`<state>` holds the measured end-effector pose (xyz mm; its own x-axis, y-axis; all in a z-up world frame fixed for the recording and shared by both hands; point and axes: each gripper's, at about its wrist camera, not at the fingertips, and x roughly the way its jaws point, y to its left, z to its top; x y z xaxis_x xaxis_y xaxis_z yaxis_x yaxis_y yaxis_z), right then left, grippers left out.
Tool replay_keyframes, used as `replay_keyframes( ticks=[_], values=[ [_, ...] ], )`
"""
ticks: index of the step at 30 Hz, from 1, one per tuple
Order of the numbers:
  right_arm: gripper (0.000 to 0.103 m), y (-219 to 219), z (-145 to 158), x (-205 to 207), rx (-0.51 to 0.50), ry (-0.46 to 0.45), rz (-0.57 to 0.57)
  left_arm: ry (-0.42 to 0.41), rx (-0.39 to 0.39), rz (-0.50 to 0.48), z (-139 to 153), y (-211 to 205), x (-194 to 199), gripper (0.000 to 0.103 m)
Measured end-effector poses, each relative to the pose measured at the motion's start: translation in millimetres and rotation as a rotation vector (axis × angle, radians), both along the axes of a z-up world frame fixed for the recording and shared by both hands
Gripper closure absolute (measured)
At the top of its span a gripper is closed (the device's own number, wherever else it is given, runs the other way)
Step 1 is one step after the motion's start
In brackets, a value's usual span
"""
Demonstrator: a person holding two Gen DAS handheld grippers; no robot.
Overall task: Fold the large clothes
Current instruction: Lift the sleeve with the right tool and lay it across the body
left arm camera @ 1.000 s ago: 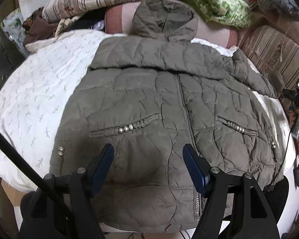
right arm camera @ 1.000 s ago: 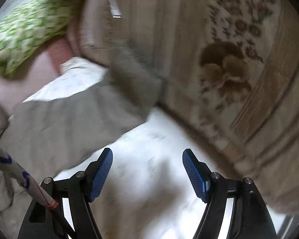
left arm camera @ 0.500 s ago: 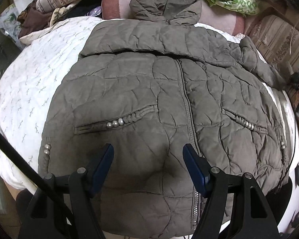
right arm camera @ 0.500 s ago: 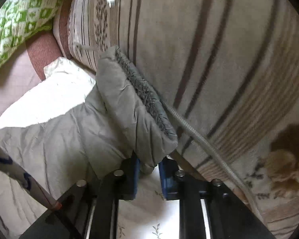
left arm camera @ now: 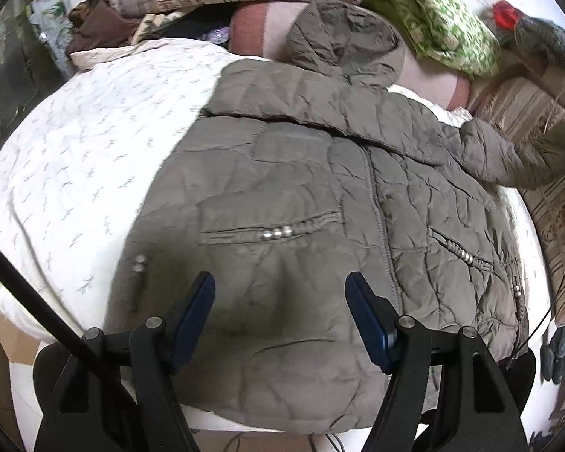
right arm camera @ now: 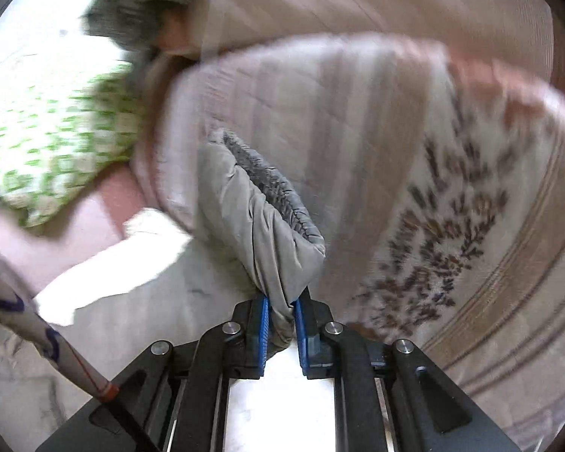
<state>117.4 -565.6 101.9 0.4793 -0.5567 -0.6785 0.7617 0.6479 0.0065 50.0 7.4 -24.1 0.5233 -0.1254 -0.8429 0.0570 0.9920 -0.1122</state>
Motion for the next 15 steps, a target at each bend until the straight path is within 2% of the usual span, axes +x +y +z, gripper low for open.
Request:
replay_keyframes(
  ticks=[4,8,10,15],
  values=[
    [0.090,70.3,23.8,29.9,-0.013,-0.016,0.157,-0.029,-0.002,0.018,4.4,16.4,-11.0,0.032],
    [0.090,149.7,32.2,72.4,-0.002,-0.027,0.328,-0.053,0.000,0.046,5.5,34.8,-16.6,0.032],
    [0.090,201.8,29.8,96.7,0.021,-0.024,0.440,-0.054,-0.009,0.062,4.3,44.4,-17.4,0.032],
    [0.090,322.3,-1.2,149.0,0.056,0.024,0.682,-0.044,-0.051,0.106,-2.2,73.0,-14.7,0.032]
  ],
)
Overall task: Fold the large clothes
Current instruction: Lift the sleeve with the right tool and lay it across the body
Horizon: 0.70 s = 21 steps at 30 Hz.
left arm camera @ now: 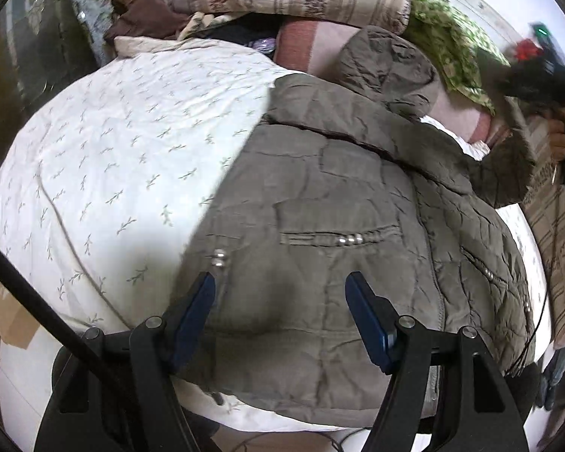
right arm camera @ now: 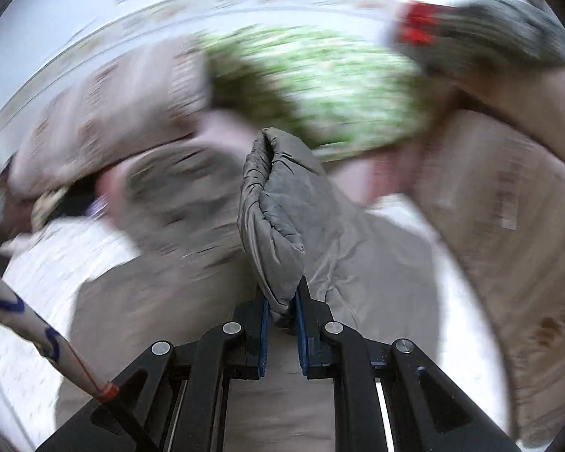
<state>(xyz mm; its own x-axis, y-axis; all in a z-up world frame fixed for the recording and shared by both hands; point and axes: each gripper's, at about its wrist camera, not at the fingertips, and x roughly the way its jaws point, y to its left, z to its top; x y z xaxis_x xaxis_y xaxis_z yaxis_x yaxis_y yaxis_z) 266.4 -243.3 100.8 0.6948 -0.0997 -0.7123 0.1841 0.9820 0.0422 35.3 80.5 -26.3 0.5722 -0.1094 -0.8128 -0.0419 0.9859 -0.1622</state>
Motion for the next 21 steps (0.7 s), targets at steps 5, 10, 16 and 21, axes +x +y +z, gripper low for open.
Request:
replay_keyframes(
  ticks=[5,10,16,21],
  values=[
    [0.091,111.5,-48.1,40.7,0.007,0.074,0.199,-0.008,-0.021,0.018,-3.5,22.2,4.0,0.032],
    [0.091,202.6,-104.9,67.3,0.015,0.159,0.319,0.007,-0.029,0.034,-12.9,37.6,8.9,0.032],
    [0.090,253.0,-161.8,88.1,-0.045,0.253,0.372,0.044,-0.055,0.072,-26.4,53.7,15.7,0.032],
    [0.056,258.8,-170.2,86.2,-0.031,0.267,0.460,0.047,-0.052,0.096,-24.9,58.6,14.8,0.032]
  ],
)
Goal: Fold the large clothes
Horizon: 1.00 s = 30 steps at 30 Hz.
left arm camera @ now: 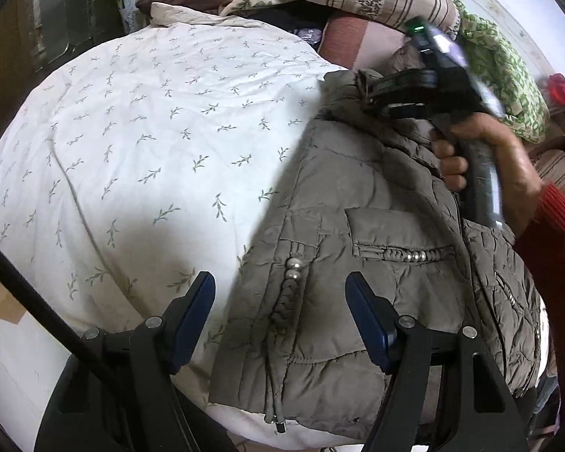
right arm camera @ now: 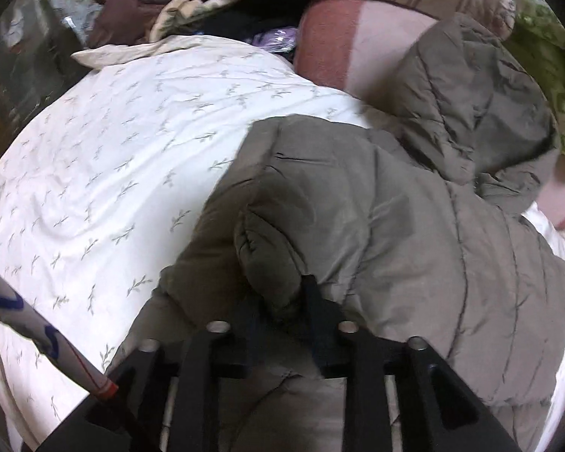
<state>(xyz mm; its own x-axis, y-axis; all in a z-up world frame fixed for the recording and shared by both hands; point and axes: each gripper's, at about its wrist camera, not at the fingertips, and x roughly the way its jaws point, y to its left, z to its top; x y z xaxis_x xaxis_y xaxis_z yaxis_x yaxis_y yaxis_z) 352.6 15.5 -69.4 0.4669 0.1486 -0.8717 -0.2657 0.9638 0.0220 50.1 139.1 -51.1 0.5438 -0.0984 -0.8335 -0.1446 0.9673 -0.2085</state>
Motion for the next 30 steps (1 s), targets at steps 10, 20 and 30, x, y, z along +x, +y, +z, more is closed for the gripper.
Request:
replay_keyframes(
  ticks=[10,20,30],
  values=[
    [0.041,-103.5,54.1,-57.7,0.065,-0.097,-0.121,-0.076,0.043,-0.038,41.9,-18.1,12.4,0.032],
    [0.041,-278.0,59.0,-73.1,0.017,-0.139,-0.444,-0.164,0.128,-0.117,82.6,-75.3,149.7,0.032],
    [0.041,-315.1,-7.4,-23.7,-0.036,-0.061,-0.493,0.069,0.212,-0.112,-27.3,-110.9,316.2,0.035]
  ],
)
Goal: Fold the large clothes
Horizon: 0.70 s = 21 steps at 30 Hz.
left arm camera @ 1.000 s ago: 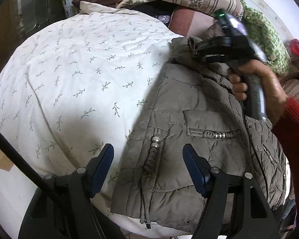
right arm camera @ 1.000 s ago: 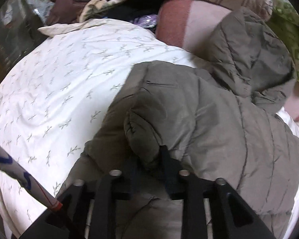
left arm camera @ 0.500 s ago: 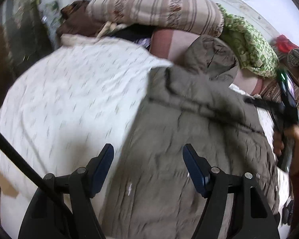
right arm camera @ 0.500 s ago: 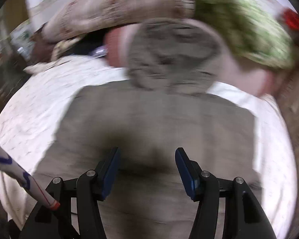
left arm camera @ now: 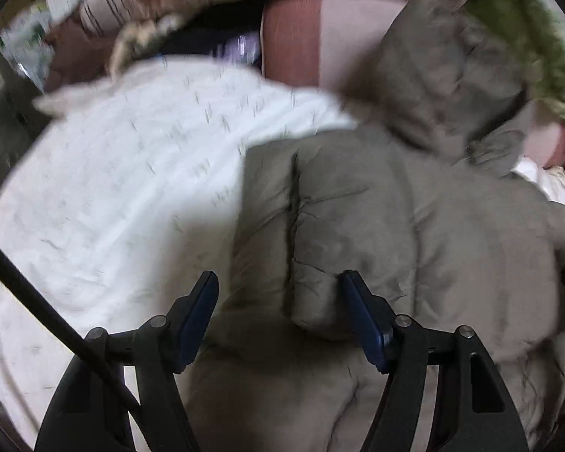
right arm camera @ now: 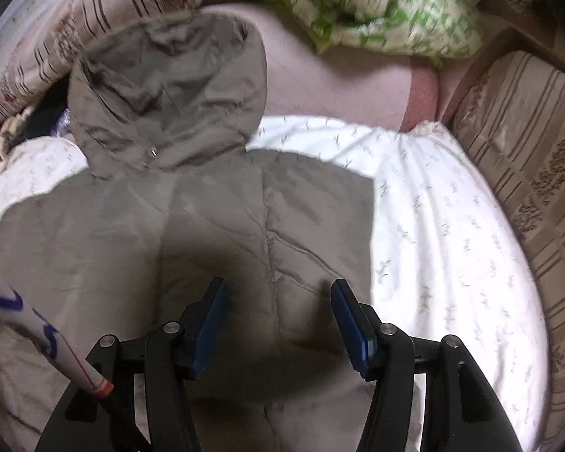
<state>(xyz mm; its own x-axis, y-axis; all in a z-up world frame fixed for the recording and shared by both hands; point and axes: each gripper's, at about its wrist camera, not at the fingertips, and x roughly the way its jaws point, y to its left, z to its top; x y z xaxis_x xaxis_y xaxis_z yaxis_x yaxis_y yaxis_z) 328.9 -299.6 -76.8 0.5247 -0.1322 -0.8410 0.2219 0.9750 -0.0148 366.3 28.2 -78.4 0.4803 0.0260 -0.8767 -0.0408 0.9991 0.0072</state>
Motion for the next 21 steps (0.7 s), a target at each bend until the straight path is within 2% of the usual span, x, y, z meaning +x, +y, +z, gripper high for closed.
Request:
replay_keyframes(
  ticks=[1,3,6,8,11,13,16,19,21],
  values=[
    [0.041,-2.5,-7.5,3.7,0.013,0.007,-0.002,0.018,-0.049,0.012,-12.1,4.3,6.7,0.033],
    [0.039,-4.9,-18.7,9.4,0.030,0.022,-0.003,0.018,-0.093,0.035,-19.2,9.8,8.4,0.028],
    [0.033,-7.9,-28.6,14.7,0.033,0.024,-0.006,0.012,-0.103,0.049,-21.1,13.3,7.7,0.024],
    [0.020,-10.3,-30.3,17.5,0.015,0.025,-0.028,0.021,-0.122,0.057,-16.5,17.6,6.0,0.024],
    [0.018,-17.8,-17.3,12.5,0.044,0.028,-0.058,0.003,-0.159,0.085,7.5,32.0,-13.6,0.024],
    [0.019,-20.4,1.0,-4.7,0.073,-0.011,-0.077,-0.012,-0.148,0.077,21.7,36.7,-34.4,0.024],
    [0.019,-12.7,21.0,-37.7,0.090,-0.033,-0.046,-0.040,-0.079,0.055,31.5,45.4,-77.1,0.024],
    [0.019,2.3,25.9,-78.3,0.090,-0.011,0.013,-0.022,-0.009,0.048,17.8,57.0,-112.6,0.024],
    [0.019,9.8,20.6,-108.6,0.098,0.015,0.039,0.014,-0.012,0.042,3.9,66.3,-131.8,0.024]
  ],
)
